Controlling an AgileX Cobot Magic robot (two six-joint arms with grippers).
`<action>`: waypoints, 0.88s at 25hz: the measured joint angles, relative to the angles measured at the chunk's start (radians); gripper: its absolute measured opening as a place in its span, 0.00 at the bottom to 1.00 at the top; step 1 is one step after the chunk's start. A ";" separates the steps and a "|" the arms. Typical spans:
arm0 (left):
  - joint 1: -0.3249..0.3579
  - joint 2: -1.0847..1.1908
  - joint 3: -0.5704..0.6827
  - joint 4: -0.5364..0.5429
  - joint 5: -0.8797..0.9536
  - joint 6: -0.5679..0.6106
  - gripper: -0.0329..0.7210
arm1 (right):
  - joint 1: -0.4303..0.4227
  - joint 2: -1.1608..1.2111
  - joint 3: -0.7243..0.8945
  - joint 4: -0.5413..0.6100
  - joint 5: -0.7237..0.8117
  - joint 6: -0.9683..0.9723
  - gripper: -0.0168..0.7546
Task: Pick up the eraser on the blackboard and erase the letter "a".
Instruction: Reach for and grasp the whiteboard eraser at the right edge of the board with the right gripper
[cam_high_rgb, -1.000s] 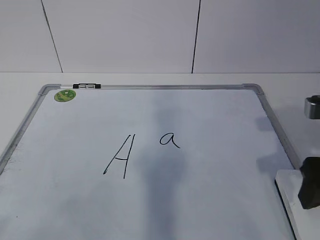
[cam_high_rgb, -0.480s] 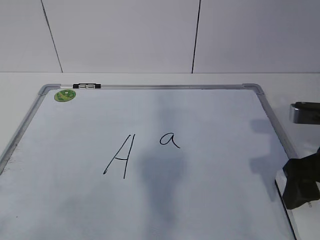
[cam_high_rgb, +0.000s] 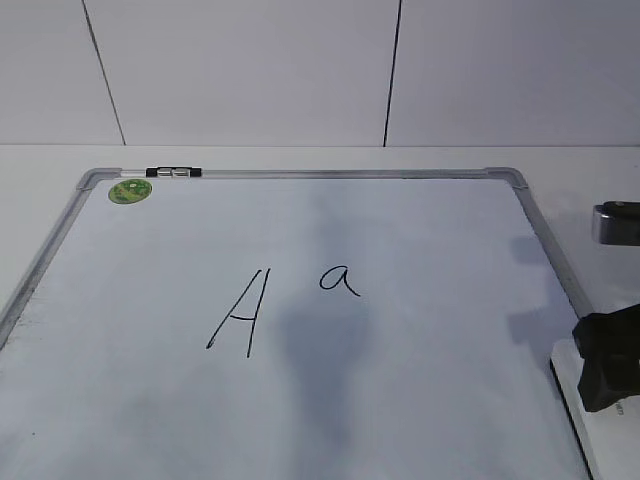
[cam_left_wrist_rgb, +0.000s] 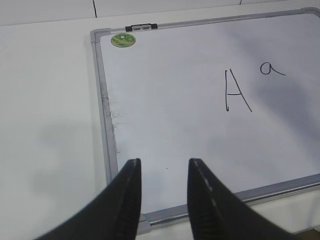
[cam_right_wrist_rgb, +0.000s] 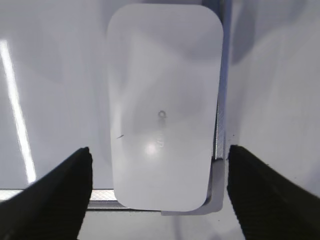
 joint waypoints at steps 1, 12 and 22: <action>0.000 0.000 0.000 0.000 0.000 0.000 0.36 | 0.000 0.000 0.002 0.000 -0.002 0.004 0.88; 0.000 0.000 0.000 0.000 0.000 0.000 0.36 | 0.000 0.001 0.046 0.000 -0.041 0.031 0.88; 0.000 0.000 0.000 0.000 0.000 0.000 0.36 | 0.000 0.009 0.047 -0.011 -0.077 0.035 0.88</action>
